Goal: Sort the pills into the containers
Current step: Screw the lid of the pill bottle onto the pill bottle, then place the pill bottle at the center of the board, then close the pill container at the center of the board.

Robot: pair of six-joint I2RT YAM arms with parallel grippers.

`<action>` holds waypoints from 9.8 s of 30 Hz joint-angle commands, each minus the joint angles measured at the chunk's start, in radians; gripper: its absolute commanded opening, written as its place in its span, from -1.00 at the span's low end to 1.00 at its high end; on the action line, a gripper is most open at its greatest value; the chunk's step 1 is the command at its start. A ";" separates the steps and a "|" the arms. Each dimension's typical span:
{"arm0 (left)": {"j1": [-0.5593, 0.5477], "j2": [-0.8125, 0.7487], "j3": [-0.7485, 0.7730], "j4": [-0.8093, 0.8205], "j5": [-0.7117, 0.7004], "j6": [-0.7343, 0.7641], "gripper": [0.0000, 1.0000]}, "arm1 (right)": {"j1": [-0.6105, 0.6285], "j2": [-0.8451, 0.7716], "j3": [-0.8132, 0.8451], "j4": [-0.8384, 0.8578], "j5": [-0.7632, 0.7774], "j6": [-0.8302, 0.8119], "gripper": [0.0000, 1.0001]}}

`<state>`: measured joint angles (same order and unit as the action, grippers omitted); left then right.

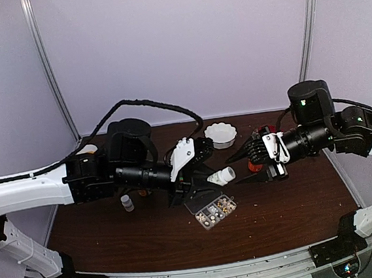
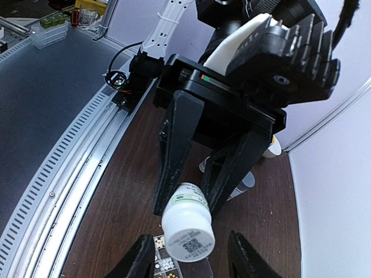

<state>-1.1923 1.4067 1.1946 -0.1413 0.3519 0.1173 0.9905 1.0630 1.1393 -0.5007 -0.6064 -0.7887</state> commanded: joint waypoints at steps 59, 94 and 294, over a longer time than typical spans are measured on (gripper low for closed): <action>-0.004 0.020 0.024 -0.004 -0.241 0.226 -1.00 | 0.019 0.138 -0.047 0.148 0.108 2.019 -1.00; -0.007 -0.046 -0.043 0.014 -0.131 0.153 -1.00 | -0.082 -0.044 -0.087 0.127 0.007 -0.012 0.49; 0.382 0.681 0.230 -0.319 -0.132 -0.468 -1.00 | 0.177 0.577 -0.470 0.542 0.732 1.513 -1.00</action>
<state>-0.8165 2.0651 1.3960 -0.4660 0.1360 -0.3500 1.1931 1.6142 0.6632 0.0269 0.1303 0.7128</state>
